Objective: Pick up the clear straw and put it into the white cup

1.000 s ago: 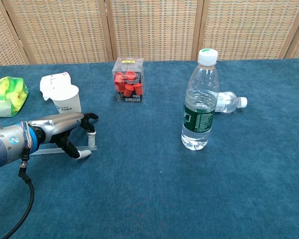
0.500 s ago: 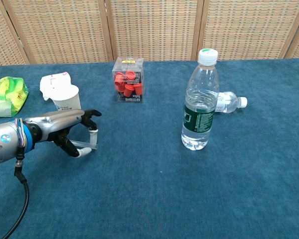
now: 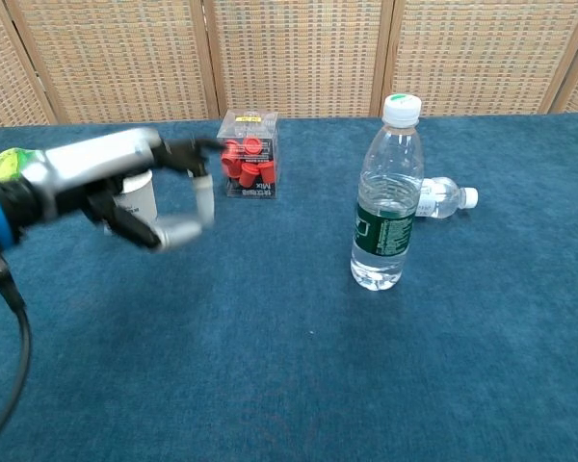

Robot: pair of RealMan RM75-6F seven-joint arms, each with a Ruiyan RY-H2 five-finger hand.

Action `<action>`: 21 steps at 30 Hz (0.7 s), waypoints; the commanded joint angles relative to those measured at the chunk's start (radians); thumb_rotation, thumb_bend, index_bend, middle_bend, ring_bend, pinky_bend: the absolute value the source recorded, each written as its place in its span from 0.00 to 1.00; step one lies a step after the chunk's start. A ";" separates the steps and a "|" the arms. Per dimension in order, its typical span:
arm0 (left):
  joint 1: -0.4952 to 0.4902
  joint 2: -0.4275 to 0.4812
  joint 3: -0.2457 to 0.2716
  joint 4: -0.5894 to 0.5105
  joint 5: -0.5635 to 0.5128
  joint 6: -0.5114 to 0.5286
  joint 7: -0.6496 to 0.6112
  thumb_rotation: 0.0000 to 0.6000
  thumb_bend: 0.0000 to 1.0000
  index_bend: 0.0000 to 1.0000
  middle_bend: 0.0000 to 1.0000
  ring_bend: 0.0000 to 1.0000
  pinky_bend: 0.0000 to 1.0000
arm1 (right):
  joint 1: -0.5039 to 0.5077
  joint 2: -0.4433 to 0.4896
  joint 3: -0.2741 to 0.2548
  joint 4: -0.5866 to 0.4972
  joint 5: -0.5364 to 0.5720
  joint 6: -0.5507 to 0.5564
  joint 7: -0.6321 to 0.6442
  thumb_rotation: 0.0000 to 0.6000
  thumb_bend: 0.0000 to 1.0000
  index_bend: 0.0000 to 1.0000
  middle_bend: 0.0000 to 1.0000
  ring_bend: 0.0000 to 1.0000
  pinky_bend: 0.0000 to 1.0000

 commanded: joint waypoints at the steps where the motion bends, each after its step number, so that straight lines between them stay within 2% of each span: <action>1: 0.063 0.143 -0.030 -0.020 0.231 0.208 -0.410 1.00 0.45 0.58 0.00 0.00 0.00 | 0.000 -0.002 -0.002 -0.002 -0.003 0.001 -0.008 1.00 0.00 0.00 0.00 0.00 0.00; 4: 0.059 0.174 -0.057 0.052 0.222 0.243 -0.759 1.00 0.45 0.58 0.00 0.00 0.00 | 0.000 -0.003 -0.002 -0.005 -0.006 0.004 -0.016 1.00 0.00 0.00 0.00 0.00 0.00; 6: 0.061 0.160 -0.088 0.144 0.195 0.281 -1.006 1.00 0.46 0.58 0.00 0.00 0.00 | 0.000 -0.003 -0.002 -0.007 -0.004 0.004 -0.020 1.00 0.00 0.00 0.00 0.00 0.00; 9: 0.064 0.138 -0.111 0.241 0.168 0.307 -1.196 1.00 0.48 0.59 0.00 0.00 0.00 | 0.001 -0.004 -0.001 -0.008 -0.001 0.000 -0.023 1.00 0.00 0.00 0.00 0.00 0.00; 15: 0.052 0.086 -0.133 0.403 0.096 0.267 -1.383 1.00 0.48 0.60 0.00 0.00 0.00 | 0.010 -0.010 0.002 -0.010 0.012 -0.020 -0.049 1.00 0.00 0.00 0.00 0.00 0.00; 21: 0.023 0.041 -0.136 0.496 0.069 0.207 -1.425 1.00 0.51 0.60 0.00 0.00 0.00 | 0.011 -0.011 0.004 -0.016 0.017 -0.022 -0.060 1.00 0.00 0.00 0.00 0.00 0.00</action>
